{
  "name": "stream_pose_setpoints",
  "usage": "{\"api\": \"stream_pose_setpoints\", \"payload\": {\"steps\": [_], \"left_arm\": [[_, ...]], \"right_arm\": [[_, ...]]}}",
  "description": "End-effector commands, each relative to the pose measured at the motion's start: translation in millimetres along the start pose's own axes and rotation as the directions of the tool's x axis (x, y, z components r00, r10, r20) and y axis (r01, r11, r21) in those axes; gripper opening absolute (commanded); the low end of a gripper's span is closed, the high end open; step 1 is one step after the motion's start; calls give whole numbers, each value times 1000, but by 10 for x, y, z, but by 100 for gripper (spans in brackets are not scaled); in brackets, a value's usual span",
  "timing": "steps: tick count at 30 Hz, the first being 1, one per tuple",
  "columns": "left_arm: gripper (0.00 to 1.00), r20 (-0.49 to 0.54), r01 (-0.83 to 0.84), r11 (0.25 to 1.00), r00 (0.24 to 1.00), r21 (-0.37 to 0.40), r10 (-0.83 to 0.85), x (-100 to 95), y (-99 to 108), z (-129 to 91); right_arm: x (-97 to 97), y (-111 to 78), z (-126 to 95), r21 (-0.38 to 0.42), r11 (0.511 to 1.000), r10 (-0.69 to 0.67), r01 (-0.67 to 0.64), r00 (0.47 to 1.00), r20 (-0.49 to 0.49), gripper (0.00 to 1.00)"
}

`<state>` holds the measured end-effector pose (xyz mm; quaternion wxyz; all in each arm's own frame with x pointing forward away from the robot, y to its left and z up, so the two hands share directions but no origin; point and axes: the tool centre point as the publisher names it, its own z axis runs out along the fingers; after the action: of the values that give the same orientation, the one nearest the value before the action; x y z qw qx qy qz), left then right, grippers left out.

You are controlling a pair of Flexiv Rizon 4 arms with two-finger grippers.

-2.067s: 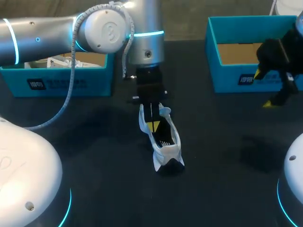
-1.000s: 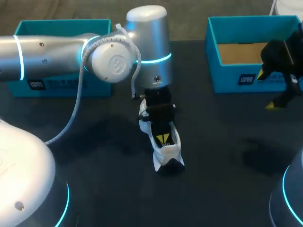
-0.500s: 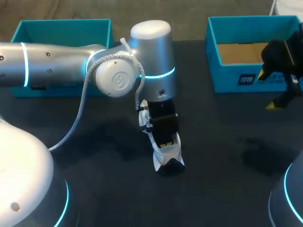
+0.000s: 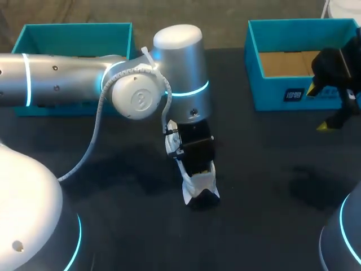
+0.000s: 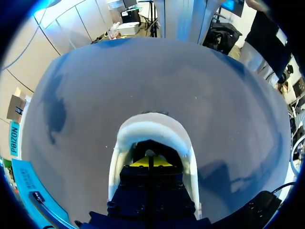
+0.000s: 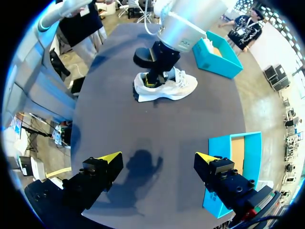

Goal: Take the shoe out of the shoebox, open the shoe tongue, remove and reinsert the insole, then place the shoe into the shoebox

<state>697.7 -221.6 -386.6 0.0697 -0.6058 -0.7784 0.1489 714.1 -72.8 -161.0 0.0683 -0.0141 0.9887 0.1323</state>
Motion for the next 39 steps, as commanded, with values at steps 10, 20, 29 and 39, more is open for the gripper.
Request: {"api": "stream_pose_setpoints", "payload": {"steps": [10, 20, 29, 39], "left_arm": [[0, 2, 28, 1000, 1000, 3, -28, -7, 42, 160], [0, 49, 23, 996, 999, -84, -19, 55, 32, -206], [0, 77, 42, 976, 997, -216, -26, 25, 94, -461], [1, 21, 33, 928, 999, -370, -27, -33, 164, -635]], "right_arm": [[-19, 15, 17, 4, 1000, 2, -2, 1000, -3, 100], [-19, 15, 17, 4, 1000, 2, -2, 1000, -3, 100], [-19, 15, 17, 4, 1000, 2, -2, 1000, -3, 100], [-19, 15, 17, 4, 1000, 2, -2, 1000, -3, 100]]}}
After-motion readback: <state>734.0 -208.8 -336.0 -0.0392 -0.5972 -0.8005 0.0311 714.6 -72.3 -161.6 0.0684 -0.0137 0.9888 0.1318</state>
